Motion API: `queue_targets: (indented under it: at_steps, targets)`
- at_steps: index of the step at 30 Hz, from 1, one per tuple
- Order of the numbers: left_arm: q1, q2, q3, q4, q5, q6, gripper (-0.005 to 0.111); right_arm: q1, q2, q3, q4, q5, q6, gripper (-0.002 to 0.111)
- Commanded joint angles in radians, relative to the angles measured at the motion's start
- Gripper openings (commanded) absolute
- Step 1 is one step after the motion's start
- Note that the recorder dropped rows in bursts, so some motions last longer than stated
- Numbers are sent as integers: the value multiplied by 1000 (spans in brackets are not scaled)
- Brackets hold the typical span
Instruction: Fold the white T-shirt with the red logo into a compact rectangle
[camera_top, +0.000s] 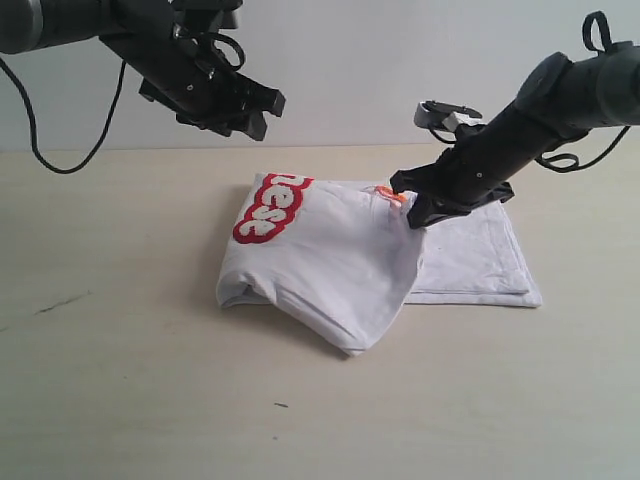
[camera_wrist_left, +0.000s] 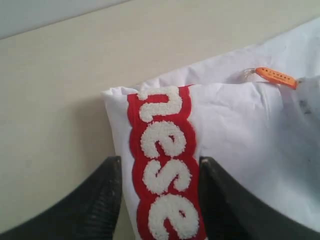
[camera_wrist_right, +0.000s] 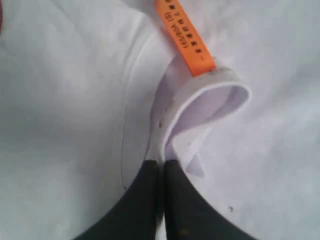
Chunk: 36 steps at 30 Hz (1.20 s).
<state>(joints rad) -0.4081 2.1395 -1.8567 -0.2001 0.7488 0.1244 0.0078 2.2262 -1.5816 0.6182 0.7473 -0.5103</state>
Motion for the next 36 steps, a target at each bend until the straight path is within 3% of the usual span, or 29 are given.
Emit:
queue_targets:
  at_steps: [1, 11, 17, 18, 21, 22, 26, 29, 32, 34, 36]
  targets:
    - [2, 0, -3, 9, -2, 25, 47, 4, -58, -54, -82, 17, -9, 0]
    - [2, 0, -3, 11, -43, 34, 47, 4, -221, -130, -455, -58, 155, 0]
    - [2, 0, -3, 11, -46, 52, 47, 4, -195, -131, -871, -49, 452, 0]
    - [2, 0, -3, 11, -48, 52, 47, 4, -161, -131, -1025, 0, 545, 0]
    - [2, 0, -3, 11, -50, 52, 47, 4, -88, -131, -1224, 95, 639, 0]
    - [2, 0, -3, 11, -48, 52, 47, 4, -48, -131, -1347, 133, 724, 2]
    - [2, 0, -1, 8, -48, 52, 47, 4, -14, -131, -1463, 152, 837, 19]
    - [2, 0, -1, 3, -46, 60, 47, 4, -10, -131, -1457, 146, 869, 37]
    - [2, 0, -1, 1, -46, 64, 47, 4, -10, -132, -1316, 110, 828, 37]
    - [2, 0, -1, 1, -45, 66, 47, 4, -10, -132, -991, 31, 621, 30]
    - [2, 0, -1, 1, -45, 83, 41, 9, 16, -132, -607, 3, 326, 5]
